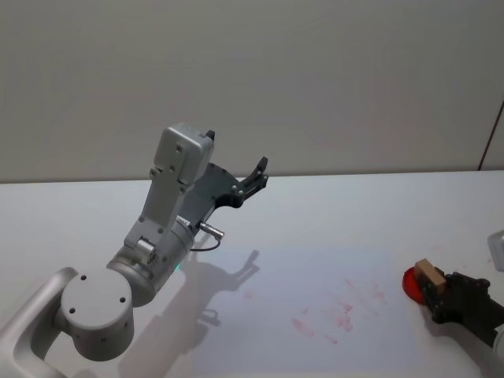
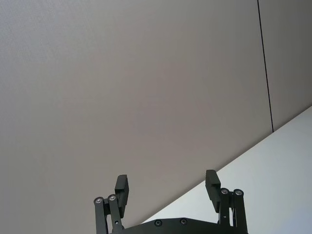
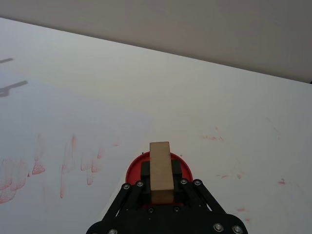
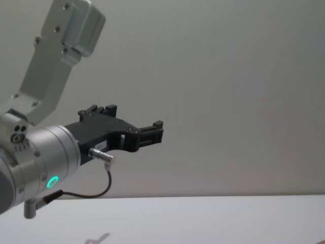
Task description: Use the one hand to pick up the stamp and affix it onto the A4 paper.
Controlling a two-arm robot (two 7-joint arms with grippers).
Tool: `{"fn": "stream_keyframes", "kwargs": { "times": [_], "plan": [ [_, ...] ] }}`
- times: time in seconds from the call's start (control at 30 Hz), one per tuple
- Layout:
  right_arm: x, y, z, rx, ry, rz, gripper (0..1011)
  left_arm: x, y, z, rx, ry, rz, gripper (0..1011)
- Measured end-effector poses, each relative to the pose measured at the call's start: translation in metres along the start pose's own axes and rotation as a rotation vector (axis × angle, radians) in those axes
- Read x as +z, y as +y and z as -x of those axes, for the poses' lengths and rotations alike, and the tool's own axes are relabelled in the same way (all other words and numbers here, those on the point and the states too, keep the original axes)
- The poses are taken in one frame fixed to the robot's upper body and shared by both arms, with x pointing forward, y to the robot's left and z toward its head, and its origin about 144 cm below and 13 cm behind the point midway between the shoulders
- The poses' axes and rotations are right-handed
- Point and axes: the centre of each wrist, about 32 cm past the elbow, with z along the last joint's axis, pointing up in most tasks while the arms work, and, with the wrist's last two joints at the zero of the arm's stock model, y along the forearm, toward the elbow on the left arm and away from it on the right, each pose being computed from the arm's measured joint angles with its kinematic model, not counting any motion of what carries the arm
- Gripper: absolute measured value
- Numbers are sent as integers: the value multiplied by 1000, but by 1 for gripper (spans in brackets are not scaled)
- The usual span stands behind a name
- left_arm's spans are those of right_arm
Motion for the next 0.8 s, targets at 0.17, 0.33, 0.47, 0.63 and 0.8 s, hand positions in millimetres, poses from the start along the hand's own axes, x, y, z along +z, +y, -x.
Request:
{"fn": "stream_keyframes", "kwargs": {
  "times": [0.17, 0.33, 0.47, 0.63, 0.8],
  "plan": [
    [-2, 0, -1, -3, -4, 6, 220, 0, 0, 0, 0, 0, 0, 1001],
    [-3, -1, -3, -5, -13, 12, 220, 0, 0, 0, 0, 0, 0, 1001],
    [-5, -1, -5, -8, -21, 16, 221, 0, 0, 0, 0, 0, 0, 1001],
    [-6, -1, -8, -12, -32, 22, 221, 0, 0, 0, 0, 0, 0, 1001],
    [-7, 0, -9, -16, -33, 24, 221, 0, 0, 0, 0, 0, 0, 1001]
  ]
}}
